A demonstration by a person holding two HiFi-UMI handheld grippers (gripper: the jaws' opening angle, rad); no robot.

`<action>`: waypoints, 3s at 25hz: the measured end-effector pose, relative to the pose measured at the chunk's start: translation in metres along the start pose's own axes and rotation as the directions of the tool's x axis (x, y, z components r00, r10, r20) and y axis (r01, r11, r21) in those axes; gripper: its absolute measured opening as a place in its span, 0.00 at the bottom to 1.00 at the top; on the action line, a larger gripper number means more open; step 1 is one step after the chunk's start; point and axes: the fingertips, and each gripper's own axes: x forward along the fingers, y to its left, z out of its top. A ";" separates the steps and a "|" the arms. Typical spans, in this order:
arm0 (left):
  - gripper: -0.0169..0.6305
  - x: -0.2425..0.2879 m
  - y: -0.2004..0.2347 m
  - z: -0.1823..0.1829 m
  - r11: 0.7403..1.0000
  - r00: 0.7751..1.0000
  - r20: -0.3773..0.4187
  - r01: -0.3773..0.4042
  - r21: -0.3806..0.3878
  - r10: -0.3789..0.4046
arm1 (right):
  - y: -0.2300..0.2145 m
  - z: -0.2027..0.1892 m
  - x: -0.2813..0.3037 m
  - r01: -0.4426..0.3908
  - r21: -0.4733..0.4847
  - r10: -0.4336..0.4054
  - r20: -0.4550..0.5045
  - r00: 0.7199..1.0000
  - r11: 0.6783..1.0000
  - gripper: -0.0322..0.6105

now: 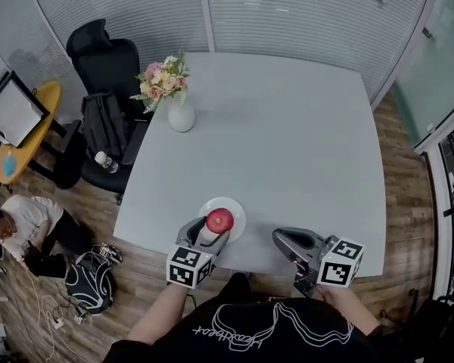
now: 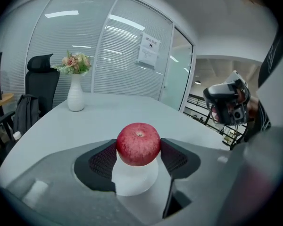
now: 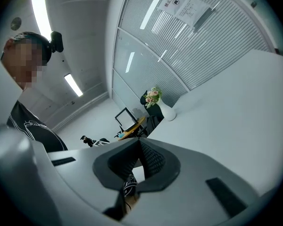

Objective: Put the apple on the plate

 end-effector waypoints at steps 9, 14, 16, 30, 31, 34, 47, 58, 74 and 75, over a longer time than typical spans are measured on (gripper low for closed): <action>0.49 0.028 0.019 -0.025 1.000 0.999 -0.051 -0.006 -0.022 0.005 | -0.018 0.001 0.001 0.024 0.028 -0.024 -0.003 1.000 0.999 0.06; 0.49 0.036 0.022 -0.036 1.000 0.997 -0.076 -0.017 -0.025 0.015 | -0.025 -0.001 0.000 0.033 0.042 -0.032 -0.013 0.999 0.999 0.06; 0.49 0.038 0.023 -0.039 1.000 0.996 -0.086 -0.022 -0.020 0.020 | -0.026 -0.001 -0.001 0.035 0.046 -0.035 -0.012 0.999 0.998 0.06; 0.49 0.042 0.024 -0.043 0.998 0.996 -0.076 -0.045 0.046 0.048 | -0.026 -0.005 -0.009 0.041 0.066 -0.039 -0.020 0.999 0.997 0.06; 0.49 0.042 0.024 -0.043 0.998 0.996 -0.076 -0.044 0.046 0.047 | -0.026 -0.005 -0.010 0.042 0.063 -0.041 -0.021 0.999 0.997 0.06; 0.49 0.040 0.022 -0.042 0.998 0.996 -0.076 -0.040 0.039 0.043 | -0.024 -0.002 -0.014 0.045 0.048 -0.044 -0.021 0.999 0.998 0.06; 0.50 -0.008 -0.011 0.007 1.000 0.999 0.029 -0.020 0.018 0.020 | 0.001 -0.005 -0.028 0.010 -0.002 -0.010 -0.016 1.000 1.000 0.06; 0.38 -0.088 -0.096 0.075 0.993 0.970 0.213 0.114 0.014 -0.114 | 0.041 -0.007 -0.045 -0.064 -0.096 0.066 0.015 0.998 0.993 0.06; 0.05 -0.155 -0.199 0.088 0.967 0.921 0.301 0.254 0.013 -0.246 | 0.109 -0.021 -0.084 -0.174 -0.210 0.182 0.021 0.983 0.962 0.06; 0.05 -0.156 -0.202 0.087 0.967 0.921 0.301 0.255 0.017 -0.248 | 0.112 -0.023 -0.087 -0.175 -0.220 0.184 0.020 0.983 0.960 0.06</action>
